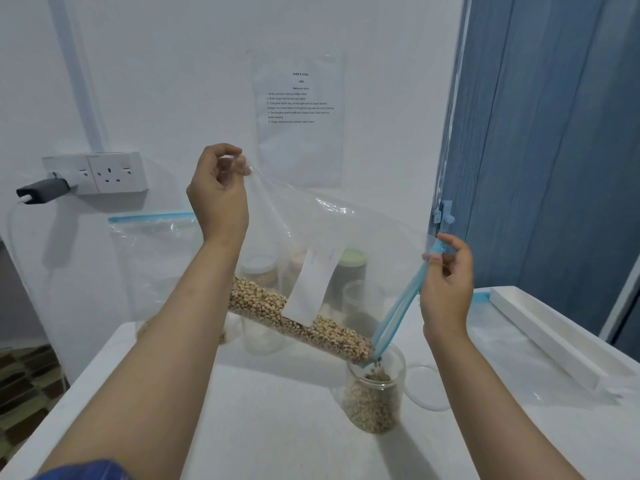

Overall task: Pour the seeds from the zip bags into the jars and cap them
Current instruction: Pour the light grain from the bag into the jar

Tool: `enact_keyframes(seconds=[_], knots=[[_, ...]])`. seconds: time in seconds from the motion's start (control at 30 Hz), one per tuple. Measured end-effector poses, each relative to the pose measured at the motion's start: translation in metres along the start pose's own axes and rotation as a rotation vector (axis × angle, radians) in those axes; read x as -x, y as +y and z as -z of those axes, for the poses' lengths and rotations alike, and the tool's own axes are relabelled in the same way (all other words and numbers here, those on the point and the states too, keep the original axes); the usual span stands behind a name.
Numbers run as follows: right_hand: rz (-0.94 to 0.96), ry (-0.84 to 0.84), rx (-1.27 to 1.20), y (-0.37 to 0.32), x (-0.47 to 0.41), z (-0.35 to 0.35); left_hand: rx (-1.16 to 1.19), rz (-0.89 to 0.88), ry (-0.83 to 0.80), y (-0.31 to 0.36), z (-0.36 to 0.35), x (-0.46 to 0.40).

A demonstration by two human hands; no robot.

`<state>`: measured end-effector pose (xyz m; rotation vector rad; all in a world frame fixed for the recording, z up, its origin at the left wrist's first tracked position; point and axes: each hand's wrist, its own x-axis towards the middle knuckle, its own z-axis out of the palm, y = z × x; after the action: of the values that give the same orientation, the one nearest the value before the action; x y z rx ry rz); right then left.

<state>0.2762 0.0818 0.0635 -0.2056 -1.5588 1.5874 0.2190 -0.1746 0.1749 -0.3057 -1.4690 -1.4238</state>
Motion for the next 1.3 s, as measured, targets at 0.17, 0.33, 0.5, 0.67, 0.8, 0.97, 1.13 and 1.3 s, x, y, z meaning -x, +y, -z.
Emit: enact_keyframes(seconds=[0.17,0.33,0.5,0.67,0.8,0.97,1.13,1.3], knots=[[-0.001,0.003,0.014,-0.0008,0.0000,0.0011,0.007,-0.008,-0.002,0.0005,-0.0010,0.0000],[0.000,-0.002,0.014,-0.0006,-0.0005,0.0020,0.007,-0.005,0.000,0.0002,-0.0012,0.0000],[-0.002,-0.002,0.016,-0.0011,-0.0008,0.0020,0.002,-0.010,-0.002,0.0006,-0.0016,-0.0010],[-0.008,0.004,0.015,-0.0026,-0.0001,0.0032,0.013,-0.011,-0.004,0.0018,-0.0019,-0.0016],[-0.003,0.007,0.014,-0.0030,0.0005,0.0041,0.021,-0.017,0.005,0.0022,-0.0020,-0.0012],[0.007,0.001,-0.007,-0.0031,0.0013,0.0051,0.027,-0.007,0.009,0.0027,-0.0016,-0.0002],[0.002,-0.009,-0.027,-0.0038,0.0011,0.0063,0.020,-0.014,0.003,0.0050,-0.0017,0.0000],[-0.005,-0.010,-0.029,-0.0052,0.0007,0.0071,0.019,-0.019,-0.003,0.0076,-0.0022,-0.0002]])
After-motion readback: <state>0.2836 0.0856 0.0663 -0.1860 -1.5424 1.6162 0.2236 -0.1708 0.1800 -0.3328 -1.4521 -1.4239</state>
